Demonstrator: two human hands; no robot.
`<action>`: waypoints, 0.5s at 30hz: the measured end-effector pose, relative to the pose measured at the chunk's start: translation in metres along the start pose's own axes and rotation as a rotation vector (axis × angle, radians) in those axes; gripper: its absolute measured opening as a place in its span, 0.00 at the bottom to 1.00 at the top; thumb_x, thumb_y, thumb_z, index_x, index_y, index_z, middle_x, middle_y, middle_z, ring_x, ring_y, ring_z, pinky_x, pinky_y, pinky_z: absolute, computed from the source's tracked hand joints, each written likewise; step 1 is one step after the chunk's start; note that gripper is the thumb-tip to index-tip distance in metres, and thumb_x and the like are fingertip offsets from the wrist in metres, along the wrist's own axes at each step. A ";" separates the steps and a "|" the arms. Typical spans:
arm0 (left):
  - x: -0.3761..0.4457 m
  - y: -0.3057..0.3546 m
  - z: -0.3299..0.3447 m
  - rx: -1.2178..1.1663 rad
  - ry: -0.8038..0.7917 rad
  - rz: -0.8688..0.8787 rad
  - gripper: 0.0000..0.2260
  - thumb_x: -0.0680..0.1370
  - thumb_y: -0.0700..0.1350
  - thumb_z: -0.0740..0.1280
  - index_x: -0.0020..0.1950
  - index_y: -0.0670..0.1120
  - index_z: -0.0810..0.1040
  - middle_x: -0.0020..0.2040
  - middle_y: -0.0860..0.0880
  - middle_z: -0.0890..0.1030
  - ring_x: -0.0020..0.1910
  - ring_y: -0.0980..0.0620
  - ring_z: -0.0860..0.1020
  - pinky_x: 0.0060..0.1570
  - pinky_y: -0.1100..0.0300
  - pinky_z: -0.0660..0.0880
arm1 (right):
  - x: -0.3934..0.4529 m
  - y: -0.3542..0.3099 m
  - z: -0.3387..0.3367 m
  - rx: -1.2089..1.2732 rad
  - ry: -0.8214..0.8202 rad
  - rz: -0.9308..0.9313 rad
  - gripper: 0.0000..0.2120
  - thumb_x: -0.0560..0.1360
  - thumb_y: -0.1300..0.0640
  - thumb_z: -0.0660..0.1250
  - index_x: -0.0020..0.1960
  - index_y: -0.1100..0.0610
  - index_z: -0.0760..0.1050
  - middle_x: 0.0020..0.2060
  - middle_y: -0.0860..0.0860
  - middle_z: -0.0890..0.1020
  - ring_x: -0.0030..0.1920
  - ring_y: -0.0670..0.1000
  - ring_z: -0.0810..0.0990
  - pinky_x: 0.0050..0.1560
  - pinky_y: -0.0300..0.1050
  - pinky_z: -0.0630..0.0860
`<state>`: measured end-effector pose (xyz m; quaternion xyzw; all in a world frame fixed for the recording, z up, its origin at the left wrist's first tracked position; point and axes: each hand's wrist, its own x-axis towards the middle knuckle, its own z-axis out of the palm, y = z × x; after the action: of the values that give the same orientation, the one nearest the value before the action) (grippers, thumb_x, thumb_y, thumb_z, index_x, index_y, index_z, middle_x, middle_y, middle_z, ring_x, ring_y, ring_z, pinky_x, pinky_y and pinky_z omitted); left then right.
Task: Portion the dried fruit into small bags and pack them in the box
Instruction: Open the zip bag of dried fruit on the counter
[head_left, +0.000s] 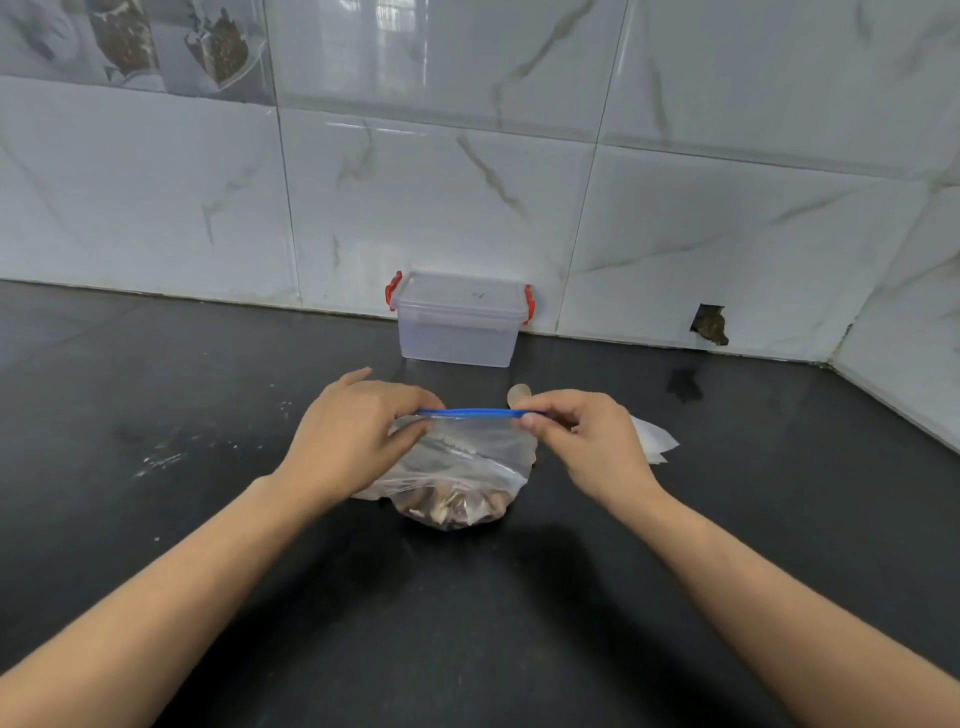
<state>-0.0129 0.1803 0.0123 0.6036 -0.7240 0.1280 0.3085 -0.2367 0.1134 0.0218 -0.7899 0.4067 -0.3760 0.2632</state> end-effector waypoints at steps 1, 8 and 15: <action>0.000 0.001 -0.004 -0.018 0.023 -0.036 0.09 0.75 0.50 0.65 0.53 0.54 0.82 0.47 0.56 0.84 0.46 0.50 0.82 0.53 0.53 0.74 | 0.001 -0.001 -0.002 -0.002 0.020 -0.007 0.07 0.75 0.60 0.69 0.47 0.50 0.84 0.41 0.43 0.84 0.43 0.41 0.81 0.43 0.31 0.73; 0.019 -0.001 -0.027 -0.822 0.279 -0.386 0.11 0.65 0.39 0.77 0.37 0.56 0.83 0.34 0.56 0.83 0.33 0.62 0.78 0.39 0.70 0.76 | 0.026 -0.009 -0.011 0.270 0.096 0.025 0.11 0.76 0.64 0.66 0.42 0.49 0.81 0.32 0.44 0.84 0.35 0.41 0.79 0.43 0.34 0.75; 0.018 -0.007 -0.018 -1.157 0.369 -0.492 0.09 0.67 0.38 0.72 0.46 0.47 0.81 0.34 0.48 0.83 0.34 0.56 0.83 0.32 0.64 0.79 | 0.045 -0.015 -0.004 -0.135 0.128 0.150 0.07 0.75 0.55 0.66 0.50 0.47 0.81 0.43 0.45 0.84 0.46 0.47 0.80 0.50 0.45 0.75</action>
<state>-0.0021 0.1742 0.0359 0.4563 -0.4517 -0.2550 0.7230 -0.2157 0.0826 0.0520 -0.7475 0.5052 -0.3765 0.2102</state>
